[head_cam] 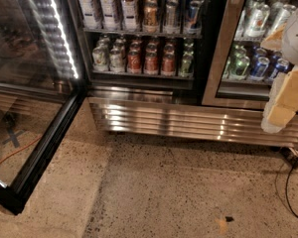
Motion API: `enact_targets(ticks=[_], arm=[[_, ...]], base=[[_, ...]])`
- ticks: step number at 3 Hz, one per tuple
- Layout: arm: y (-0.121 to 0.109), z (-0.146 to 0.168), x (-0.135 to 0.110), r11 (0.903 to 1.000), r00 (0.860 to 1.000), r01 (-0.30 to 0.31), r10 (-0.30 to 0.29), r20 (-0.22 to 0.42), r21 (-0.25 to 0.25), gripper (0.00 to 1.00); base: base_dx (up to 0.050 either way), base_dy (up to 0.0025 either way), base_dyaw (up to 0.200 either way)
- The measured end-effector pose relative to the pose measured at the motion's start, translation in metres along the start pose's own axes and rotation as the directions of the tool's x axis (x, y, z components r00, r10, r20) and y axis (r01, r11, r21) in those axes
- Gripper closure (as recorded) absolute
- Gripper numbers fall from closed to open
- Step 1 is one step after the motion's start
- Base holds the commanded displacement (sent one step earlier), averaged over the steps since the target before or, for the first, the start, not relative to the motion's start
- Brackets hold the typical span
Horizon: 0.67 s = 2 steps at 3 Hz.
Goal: Close left fridge door
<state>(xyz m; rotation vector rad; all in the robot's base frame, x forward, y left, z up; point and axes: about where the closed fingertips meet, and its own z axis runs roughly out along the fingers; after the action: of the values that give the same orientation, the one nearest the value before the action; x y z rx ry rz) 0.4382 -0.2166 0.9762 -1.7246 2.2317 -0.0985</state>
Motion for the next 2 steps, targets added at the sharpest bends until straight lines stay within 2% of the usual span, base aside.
enact_targets(ticks=[1,2], arm=[[-0.0002,-0.0003,-0.0003,1.0,1.0,0.0,0.0,0.001,0.002,0.0],[-0.0002,-0.0003,-0.0003,1.0,1.0,0.0,0.0,0.001,0.002,0.0]], base=[[-0.024,-0.00234,0.176],[-0.033,-0.00247,0.148]])
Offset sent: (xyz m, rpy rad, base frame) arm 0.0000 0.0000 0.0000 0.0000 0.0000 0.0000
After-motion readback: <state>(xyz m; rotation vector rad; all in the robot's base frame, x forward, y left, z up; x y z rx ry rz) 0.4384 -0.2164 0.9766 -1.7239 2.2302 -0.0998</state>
